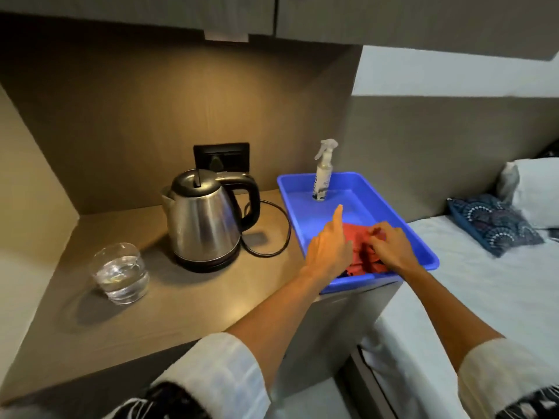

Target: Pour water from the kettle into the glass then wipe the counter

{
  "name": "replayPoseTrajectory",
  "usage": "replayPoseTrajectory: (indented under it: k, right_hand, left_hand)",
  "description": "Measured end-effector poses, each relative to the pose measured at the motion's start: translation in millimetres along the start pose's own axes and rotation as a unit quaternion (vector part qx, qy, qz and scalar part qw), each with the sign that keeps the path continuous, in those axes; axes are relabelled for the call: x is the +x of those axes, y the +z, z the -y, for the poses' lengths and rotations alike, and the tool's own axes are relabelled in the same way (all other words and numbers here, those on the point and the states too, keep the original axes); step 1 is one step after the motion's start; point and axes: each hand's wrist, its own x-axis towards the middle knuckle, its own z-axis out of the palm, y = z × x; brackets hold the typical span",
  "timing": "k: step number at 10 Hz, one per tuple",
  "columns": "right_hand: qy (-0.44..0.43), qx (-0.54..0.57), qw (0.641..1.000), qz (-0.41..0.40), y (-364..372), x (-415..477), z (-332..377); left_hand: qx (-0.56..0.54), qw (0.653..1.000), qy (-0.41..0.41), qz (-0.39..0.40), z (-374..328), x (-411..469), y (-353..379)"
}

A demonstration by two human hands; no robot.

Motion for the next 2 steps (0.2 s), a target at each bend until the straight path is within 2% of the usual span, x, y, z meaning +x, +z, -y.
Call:
replayPoseTrajectory:
  k: [1, 2]
  right_hand:
    - [0.046, -0.246, 0.965, 0.077, -1, -4, -17]
    - [-0.011, -0.301, 0.951, 0.063, -5, -10, -8]
  left_hand:
    - [0.071, 0.994, 0.058, -0.051, 0, -26, -5]
    - [0.169, 0.974, 0.083, -0.123, 4, -52, -18]
